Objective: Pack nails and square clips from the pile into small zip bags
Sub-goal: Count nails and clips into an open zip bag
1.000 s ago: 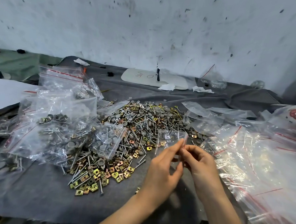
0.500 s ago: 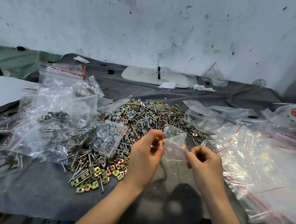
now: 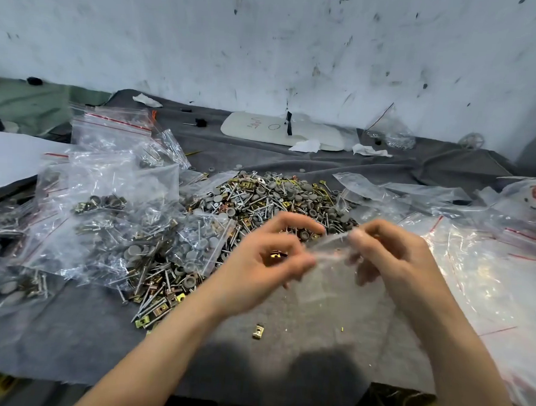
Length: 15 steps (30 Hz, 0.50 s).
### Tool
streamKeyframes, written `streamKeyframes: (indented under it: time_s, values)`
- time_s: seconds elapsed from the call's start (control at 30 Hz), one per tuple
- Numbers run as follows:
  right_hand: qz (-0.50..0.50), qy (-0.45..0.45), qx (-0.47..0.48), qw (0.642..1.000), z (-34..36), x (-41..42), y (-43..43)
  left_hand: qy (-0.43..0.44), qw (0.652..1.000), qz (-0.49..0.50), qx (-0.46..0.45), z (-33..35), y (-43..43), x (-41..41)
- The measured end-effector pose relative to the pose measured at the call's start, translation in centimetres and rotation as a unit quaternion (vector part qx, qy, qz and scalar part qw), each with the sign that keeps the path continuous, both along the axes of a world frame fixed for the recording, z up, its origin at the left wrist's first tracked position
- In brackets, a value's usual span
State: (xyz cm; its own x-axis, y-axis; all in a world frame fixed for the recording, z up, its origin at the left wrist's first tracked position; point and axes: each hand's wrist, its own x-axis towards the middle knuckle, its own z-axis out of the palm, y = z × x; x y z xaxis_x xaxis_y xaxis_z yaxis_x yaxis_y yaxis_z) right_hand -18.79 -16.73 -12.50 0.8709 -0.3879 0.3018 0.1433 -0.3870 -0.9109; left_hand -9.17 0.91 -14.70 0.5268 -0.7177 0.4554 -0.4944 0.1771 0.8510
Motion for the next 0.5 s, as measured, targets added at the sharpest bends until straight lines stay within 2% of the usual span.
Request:
streamKeyframes:
  time_s: [0.07, 0.17, 0.27, 0.37, 0.5]
  values:
    - [0.006, -0.003, 0.066, 0.998, -0.4, 0.5, 0.2, 0.084, 0.993, 0.066, -0.052, 0.8, 0.9, 1.2]
    - [-0.042, 0.064, -0.084, 0.994, -2.6, 1.7, 1.5, 0.122, 0.971, 0.18, -0.095, 1.2, 2.2, 2.9]
    - [0.086, 0.18, -0.184, 0.962, -5.2, 2.5, 4.6, 0.087, 0.957, 0.262, -0.093, 0.9, 3.0, 4.2]
    - [0.167, 0.22, -0.314, 0.908, -7.1, 3.0, 7.0, 0.096, 0.949, 0.271, -0.133, 0.5, 4.1, 5.2]
    - [0.171, 0.204, -0.371, 0.89, -7.9, 3.3, 7.4, 0.116, 0.958, 0.243, -0.1, 0.9, 6.0, 6.4]
